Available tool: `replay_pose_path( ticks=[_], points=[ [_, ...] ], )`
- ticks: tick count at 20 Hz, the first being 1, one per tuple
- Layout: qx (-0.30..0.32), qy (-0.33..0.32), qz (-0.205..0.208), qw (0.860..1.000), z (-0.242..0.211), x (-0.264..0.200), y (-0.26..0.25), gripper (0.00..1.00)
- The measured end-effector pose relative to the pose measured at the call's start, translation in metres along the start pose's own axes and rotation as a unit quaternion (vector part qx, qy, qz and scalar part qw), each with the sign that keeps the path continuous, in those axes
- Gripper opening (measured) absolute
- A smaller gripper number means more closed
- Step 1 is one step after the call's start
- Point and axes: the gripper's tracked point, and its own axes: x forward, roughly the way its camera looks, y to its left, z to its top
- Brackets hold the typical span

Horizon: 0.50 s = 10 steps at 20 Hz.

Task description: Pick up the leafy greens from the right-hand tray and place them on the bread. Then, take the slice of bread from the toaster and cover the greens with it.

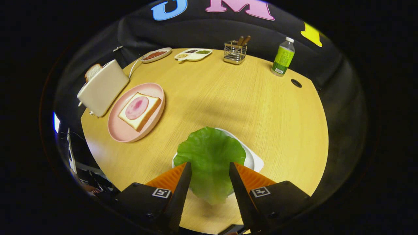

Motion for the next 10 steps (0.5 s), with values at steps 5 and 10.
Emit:
replay_pose_path(
  ticks=[5,10],
  points=[
    [-0.017,0.038,0.001,0.999,-0.014,0.020,-0.004,0.63],
    [-0.034,0.032,-0.009,0.999,-0.013,0.021,-0.007,0.18]
  ],
)
